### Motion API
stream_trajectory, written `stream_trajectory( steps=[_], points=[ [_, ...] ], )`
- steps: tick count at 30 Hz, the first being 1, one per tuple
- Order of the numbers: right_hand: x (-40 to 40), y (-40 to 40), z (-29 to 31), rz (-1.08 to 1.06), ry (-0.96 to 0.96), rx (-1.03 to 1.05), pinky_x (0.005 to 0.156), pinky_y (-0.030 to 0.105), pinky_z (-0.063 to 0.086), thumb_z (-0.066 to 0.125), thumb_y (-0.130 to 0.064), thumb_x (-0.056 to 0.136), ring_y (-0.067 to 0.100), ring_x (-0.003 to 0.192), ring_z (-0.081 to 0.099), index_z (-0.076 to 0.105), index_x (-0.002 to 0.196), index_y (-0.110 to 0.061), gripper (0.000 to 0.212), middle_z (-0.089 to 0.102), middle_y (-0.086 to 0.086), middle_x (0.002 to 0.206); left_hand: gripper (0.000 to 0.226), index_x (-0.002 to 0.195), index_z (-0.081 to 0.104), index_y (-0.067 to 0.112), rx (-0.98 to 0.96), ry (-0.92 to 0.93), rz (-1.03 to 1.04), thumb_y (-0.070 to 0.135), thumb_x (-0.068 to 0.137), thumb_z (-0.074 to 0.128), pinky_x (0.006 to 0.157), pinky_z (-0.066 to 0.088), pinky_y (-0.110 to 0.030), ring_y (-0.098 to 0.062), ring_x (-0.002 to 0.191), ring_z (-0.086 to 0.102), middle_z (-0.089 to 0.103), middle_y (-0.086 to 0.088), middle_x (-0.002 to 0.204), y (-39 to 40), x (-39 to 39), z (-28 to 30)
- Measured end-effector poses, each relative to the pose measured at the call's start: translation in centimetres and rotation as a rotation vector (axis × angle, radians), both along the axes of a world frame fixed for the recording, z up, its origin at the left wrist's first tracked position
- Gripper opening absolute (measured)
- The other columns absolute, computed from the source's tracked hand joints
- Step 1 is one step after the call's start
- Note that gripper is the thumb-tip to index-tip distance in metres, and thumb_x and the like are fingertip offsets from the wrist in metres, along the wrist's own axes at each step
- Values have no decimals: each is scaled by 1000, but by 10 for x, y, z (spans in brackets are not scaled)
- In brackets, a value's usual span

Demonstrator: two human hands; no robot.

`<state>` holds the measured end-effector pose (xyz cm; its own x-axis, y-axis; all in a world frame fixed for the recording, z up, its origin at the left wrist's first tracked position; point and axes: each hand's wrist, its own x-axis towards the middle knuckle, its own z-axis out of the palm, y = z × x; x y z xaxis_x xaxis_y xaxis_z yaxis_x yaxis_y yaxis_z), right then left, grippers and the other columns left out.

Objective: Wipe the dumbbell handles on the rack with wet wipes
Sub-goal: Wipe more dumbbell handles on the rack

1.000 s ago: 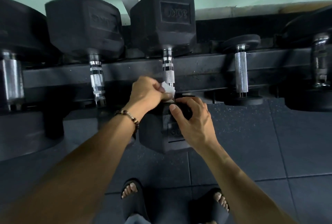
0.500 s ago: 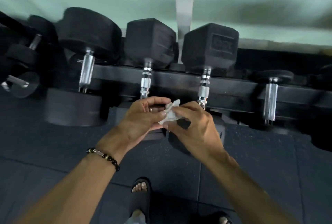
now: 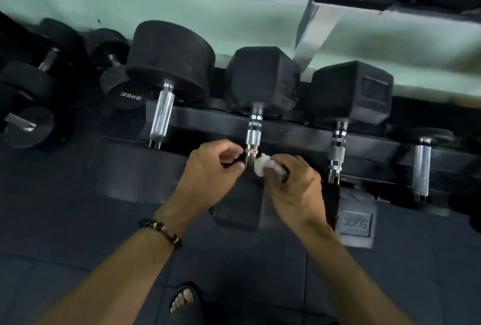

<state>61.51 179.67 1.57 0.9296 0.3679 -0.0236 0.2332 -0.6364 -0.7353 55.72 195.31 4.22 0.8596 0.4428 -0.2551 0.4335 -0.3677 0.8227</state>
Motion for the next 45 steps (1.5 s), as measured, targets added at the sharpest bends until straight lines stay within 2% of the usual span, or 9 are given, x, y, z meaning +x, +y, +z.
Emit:
stream_trajectory(
  steps=[5, 8, 14, 21, 26, 32, 38, 42, 45],
  points=[
    [24, 17, -18, -180, 46, -107, 87, 25, 39, 65, -21, 91, 15, 105, 48, 74, 107, -18, 19, 57, -3, 111, 90, 145, 41, 19, 238, 460, -367, 52, 71, 81, 111, 36, -35, -20, 133, 42, 48, -2, 144, 18, -4, -24],
    [49, 43, -30, -260, 58, 0, 85, 37, 54, 62, -13, 91, 21, 92, 65, 74, 108, -16, 21, 72, 4, 100, 87, 146, 40, 23, 247, 440, -335, 51, 74, 79, 110, 33, -34, -20, 134, 40, 49, 1, 144, 18, -4, -41],
    [88, 83, -49, -268, 90, -90, 95, 42, 52, 63, -22, 90, 34, 99, 66, 76, 103, -21, 19, 75, 11, 101, 90, 146, 38, 32, 302, 431, -329, 59, 70, 77, 107, 33, -32, -17, 134, 39, 48, 7, 144, 23, -3, -45],
    [95, 87, -58, -339, 217, 54, 59, 22, 39, 70, -38, 88, 11, 55, 51, 71, 71, -10, 32, 57, -2, 57, 90, 145, 37, 38, 299, 434, -304, 64, 68, 75, 107, 33, -34, -18, 134, 39, 50, 5, 142, 23, -7, -47],
    [68, 59, -60, -118, 239, -204, 51, 15, 37, 68, -37, 90, 10, 58, 55, 74, 71, -20, 26, 57, -6, 57, 91, 144, 39, 38, 261, 438, -284, 63, 66, 77, 107, 33, -37, -20, 134, 40, 51, 3, 141, 23, -7, -48],
    [98, 94, -56, -394, 239, 80, 62, 14, 37, 66, -32, 93, 16, 76, 61, 77, 89, -11, 24, 58, -3, 66, 90, 145, 37, 41, 255, 444, -262, 63, 67, 77, 108, 31, -36, -21, 135, 38, 47, 2, 143, 23, -7, -53],
    [71, 61, -58, -156, 267, -125, 52, 11, 38, 68, -34, 90, 10, 61, 57, 78, 80, -17, 22, 64, -2, 63, 91, 143, 40, 40, 256, 445, -263, 63, 65, 78, 106, 34, -36, -20, 132, 42, 52, 3, 140, 23, -7, -50],
    [111, 92, -58, -320, 203, -29, 60, 24, 40, 65, -33, 93, 20, 69, 59, 72, 74, -9, 31, 60, 3, 64, 92, 144, 38, 39, 265, 455, -268, 64, 65, 77, 108, 33, -36, -20, 135, 39, 48, 4, 144, 24, -5, -52],
    [86, 66, -69, -126, 218, -215, 62, 22, 37, 66, -36, 90, 16, 72, 59, 75, 77, -11, 29, 57, 2, 63, 89, 145, 39, 38, 256, 446, -266, 60, 68, 78, 108, 31, -35, -18, 135, 37, 49, 7, 143, 22, -6, -50]
  ],
)
